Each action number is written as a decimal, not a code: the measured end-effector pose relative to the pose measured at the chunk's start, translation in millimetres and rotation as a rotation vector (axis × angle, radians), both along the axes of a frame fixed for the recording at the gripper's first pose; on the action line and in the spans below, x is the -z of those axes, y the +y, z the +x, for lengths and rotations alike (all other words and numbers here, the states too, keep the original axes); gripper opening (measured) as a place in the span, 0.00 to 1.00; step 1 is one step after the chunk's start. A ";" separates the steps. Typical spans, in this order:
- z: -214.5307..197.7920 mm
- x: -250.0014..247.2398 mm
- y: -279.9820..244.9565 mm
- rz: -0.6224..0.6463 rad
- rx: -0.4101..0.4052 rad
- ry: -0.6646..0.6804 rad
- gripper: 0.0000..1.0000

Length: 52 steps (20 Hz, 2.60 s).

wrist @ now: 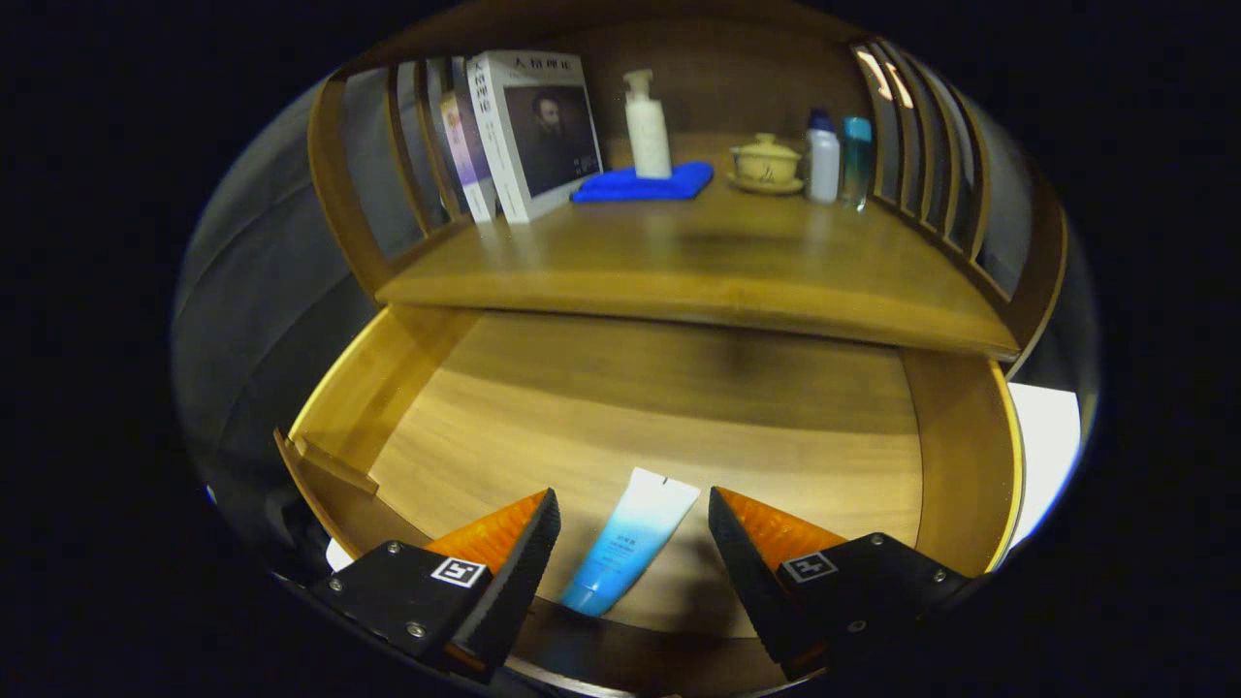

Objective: Pull open the drawer, take out the items inside it, and place them on the countertop above the cabinet.

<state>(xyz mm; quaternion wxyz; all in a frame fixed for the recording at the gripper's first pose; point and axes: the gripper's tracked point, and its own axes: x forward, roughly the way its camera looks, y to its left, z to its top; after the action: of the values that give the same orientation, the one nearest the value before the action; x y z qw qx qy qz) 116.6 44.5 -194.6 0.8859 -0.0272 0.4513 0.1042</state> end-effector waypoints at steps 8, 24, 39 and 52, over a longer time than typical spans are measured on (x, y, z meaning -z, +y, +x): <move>-24.2 44.6 6.6 -0.026 0.026 0.264 0.87; -2.9 20.9 17.5 0.032 -0.083 0.035 0.43; 19.3 -60.2 35.4 0.088 -0.141 -0.317 0.42; 82.2 -151.4 57.3 0.159 -0.085 -0.483 0.42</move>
<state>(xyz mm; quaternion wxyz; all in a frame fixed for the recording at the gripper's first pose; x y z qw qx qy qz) 198.8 101.8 -43.2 0.9622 -0.0004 0.2153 0.1669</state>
